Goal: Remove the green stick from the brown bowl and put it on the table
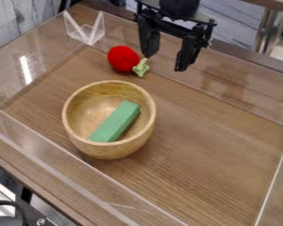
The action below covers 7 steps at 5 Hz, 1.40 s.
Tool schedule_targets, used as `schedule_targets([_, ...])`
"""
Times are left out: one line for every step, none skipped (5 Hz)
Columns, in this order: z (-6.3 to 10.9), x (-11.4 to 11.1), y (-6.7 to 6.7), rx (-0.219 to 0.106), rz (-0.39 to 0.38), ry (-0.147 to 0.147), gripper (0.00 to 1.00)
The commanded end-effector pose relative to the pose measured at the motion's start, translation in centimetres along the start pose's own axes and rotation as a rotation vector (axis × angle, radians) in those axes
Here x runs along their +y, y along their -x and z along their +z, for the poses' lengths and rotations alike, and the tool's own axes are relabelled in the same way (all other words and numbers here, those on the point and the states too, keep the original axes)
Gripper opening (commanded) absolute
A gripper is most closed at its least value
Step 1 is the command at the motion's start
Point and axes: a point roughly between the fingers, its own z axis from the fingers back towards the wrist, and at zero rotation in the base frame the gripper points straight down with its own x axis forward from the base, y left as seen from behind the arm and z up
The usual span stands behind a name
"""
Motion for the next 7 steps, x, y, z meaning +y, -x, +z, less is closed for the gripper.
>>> schedule_targets([-1.4,0.3,0.3,0.007,-0.025,-0.001,1.00])
schedule_targets([-3.1,1.6,2.4,-0.006,-0.057,-0.011,1.00])
schedule_targets([-3.7,3.6,4.3,-0.050,-0.092,-0.011,1.00])
schedule_targets([-3.6,4.2,4.4,-0.096,-0.081,0.000,1.00])
schedule_targets([-3.8,3.6,4.1,-0.104,-0.073,0.005,1.00])
schedule_targets([-4.4,3.1,4.1,-0.110,-0.046,0.008,1.00])
schedule_targets([-4.9,2.7,4.1,-0.118,-0.023,0.012,1.00])
